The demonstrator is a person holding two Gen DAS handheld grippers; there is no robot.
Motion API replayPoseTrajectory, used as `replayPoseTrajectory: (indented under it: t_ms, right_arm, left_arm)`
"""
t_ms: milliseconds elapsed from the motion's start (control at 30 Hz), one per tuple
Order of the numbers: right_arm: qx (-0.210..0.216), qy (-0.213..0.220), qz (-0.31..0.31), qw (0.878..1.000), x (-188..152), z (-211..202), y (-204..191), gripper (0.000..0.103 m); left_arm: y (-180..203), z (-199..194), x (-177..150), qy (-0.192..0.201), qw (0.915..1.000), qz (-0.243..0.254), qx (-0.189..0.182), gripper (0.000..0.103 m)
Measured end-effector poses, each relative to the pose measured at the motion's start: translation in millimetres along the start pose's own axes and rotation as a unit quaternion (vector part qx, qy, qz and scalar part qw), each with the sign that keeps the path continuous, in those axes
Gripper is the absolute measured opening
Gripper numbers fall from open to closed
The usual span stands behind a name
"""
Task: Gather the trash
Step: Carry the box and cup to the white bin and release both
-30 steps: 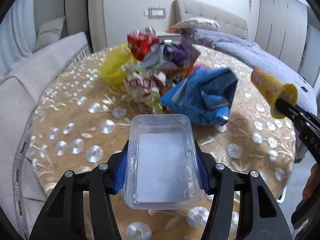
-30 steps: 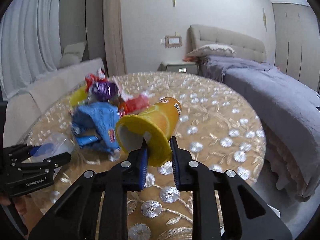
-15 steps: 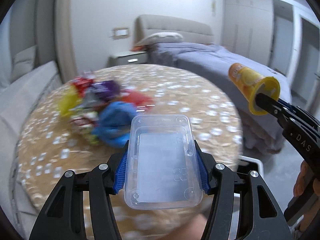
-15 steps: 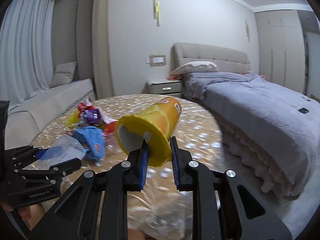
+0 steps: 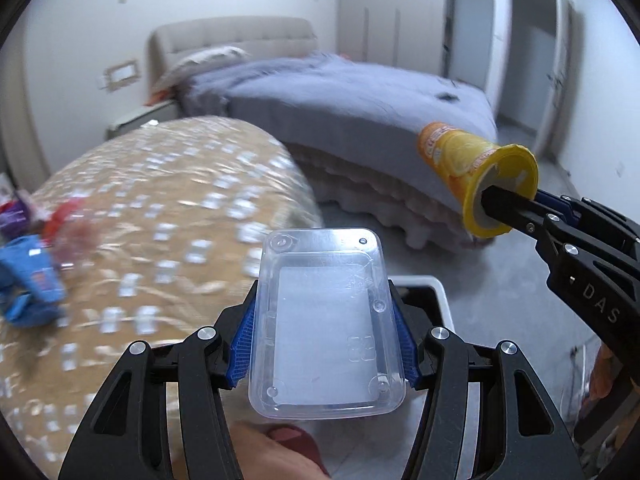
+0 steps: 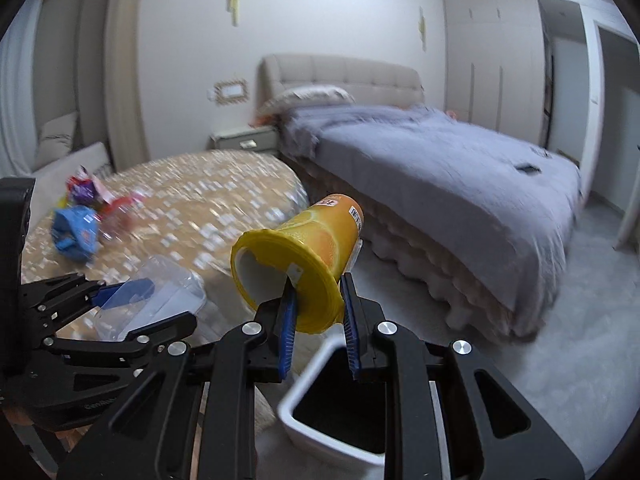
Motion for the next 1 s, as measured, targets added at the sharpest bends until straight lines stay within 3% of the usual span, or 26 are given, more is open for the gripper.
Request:
replayPoseTrajectory:
  t_ms: [167, 533, 567, 600, 633, 867, 1000]
  right_arm:
    - [-0.003, -0.063, 0.024, 0.998, -26, 36, 30, 0.023]
    - [0.006, -0.192, 0.086, 0.978, -74, 143, 73, 0.026]
    - [0.007, -0.201, 0.09, 0.975, -77, 150, 75, 0.04]
    - [0.008, -0.208, 0.093, 0.974, -79, 155, 77, 0.079]
    - [0.005, -0.211, 0.105, 0.972, -81, 159, 82, 0.097]
    - [-0.019, -0.208, 0.12, 0.971, -79, 160, 98, 0.098]
    - [-0.021, -0.195, 0.117, 0.974, -71, 151, 96, 0.098]
  left_arm:
    - [37, 63, -1, -0.052, 0.9975, 0.03, -0.037, 0.057]
    - [87, 175, -5, -0.134, 0.9852, 0.088, -0.061, 0.058]
    - [90, 184, -7, -0.143, 0.9831, 0.091, -0.068, 0.063]
    - [90, 194, -6, -0.155, 0.9809, 0.095, -0.068, 0.091]
    - [92, 202, -7, -0.162, 0.9801, 0.098, -0.059, 0.098]
    - [89, 215, 6, -0.149, 0.9826, 0.103, -0.042, 0.098]
    - [91, 202, 10, -0.134, 0.9841, 0.108, -0.041, 0.098]
Point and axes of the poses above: each gripper's, at about its wrist camera, not at the fingertips, and z roughly the way its jaws point, y to its right, x to its top, the point moved 1 cm from there along z, roughly the way its jaws point, and after that the axes turned 13 degrees about -y, right-handed, at the moved point
